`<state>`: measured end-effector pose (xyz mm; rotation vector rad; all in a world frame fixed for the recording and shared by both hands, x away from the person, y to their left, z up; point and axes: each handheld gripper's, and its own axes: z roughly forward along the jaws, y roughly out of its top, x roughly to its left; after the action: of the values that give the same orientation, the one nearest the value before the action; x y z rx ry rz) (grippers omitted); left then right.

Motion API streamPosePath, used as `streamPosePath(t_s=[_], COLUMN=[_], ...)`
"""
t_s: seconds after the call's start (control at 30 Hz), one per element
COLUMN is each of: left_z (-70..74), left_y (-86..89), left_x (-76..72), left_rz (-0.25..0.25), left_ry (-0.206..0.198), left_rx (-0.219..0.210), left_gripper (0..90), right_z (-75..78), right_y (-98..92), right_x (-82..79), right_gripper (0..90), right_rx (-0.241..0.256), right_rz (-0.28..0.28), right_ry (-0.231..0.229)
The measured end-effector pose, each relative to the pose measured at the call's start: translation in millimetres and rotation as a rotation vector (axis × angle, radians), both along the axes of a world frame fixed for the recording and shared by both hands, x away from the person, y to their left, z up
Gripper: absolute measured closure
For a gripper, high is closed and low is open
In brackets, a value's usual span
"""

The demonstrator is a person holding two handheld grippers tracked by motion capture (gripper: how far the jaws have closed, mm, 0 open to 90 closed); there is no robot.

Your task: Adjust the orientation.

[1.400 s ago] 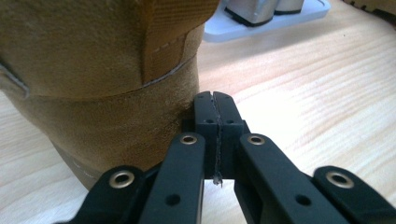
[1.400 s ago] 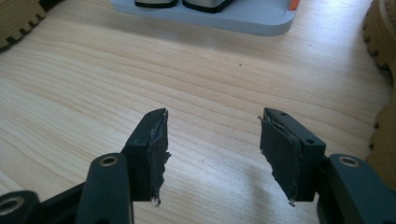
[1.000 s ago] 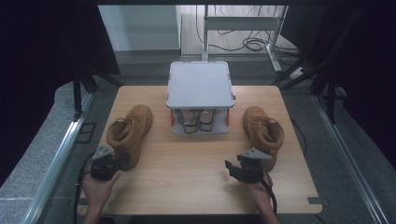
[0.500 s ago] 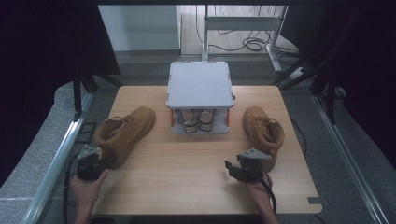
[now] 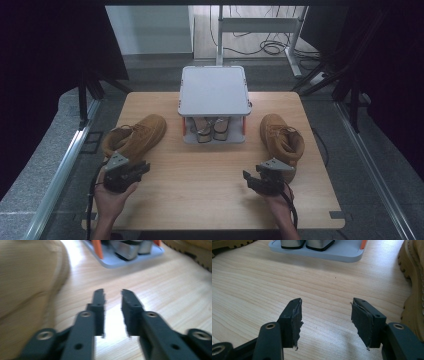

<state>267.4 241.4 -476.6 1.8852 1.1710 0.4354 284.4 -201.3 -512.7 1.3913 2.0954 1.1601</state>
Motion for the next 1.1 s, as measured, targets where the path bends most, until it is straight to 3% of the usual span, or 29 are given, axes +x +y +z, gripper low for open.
streamPosePath(t_s=[0.13,0.23,0.37,0.57,0.77,0.97,1.1], left_z=[2.0,0.6,-6.8,-16.6,-21.1,-26.9,-27.5], left_y=[-18.6,-30.8,-40.7,-36.9,-30.1,-27.6,-26.4], left_x=[6.3,14.1,18.7,14.3,13.8,15.2,14.9], left_rz=[-0.024,-0.043,-0.059,-0.05,-0.023,-0.013,-0.01], left_ry=[-0.017,-0.007,0.002,0.012,0.035,0.056,0.058], left_rx=[-0.024,-0.046,-0.004,0.012,0.008,0.011,0.012], left_gripper=[54.8,49.6,44.0,41.9,41.5,41.2,41.1], right_z=[0.3,0.5,1.2,1.1,3.9,7.2,8.0], right_y=[-0.5,0.2,-1.3,-5.9,-11.3,-24.8,-32.8], right_x=[-0.1,-0.8,-2.9,-8.7,-16.8,-19.8,-19.1], right_gripper=[42.2,42.2,42.6,47.9,66.0,83.8,88.0], right_rx=[0.003,0.004,-0.006,-0.014,-0.034,-0.017,-0.016], right_rz=[0.0,0.004,-0.007,-0.045,-0.088,-0.118,-0.128], right_ry=[0.0,-0.003,-0.022,-0.071,-0.143,-0.178,-0.189])
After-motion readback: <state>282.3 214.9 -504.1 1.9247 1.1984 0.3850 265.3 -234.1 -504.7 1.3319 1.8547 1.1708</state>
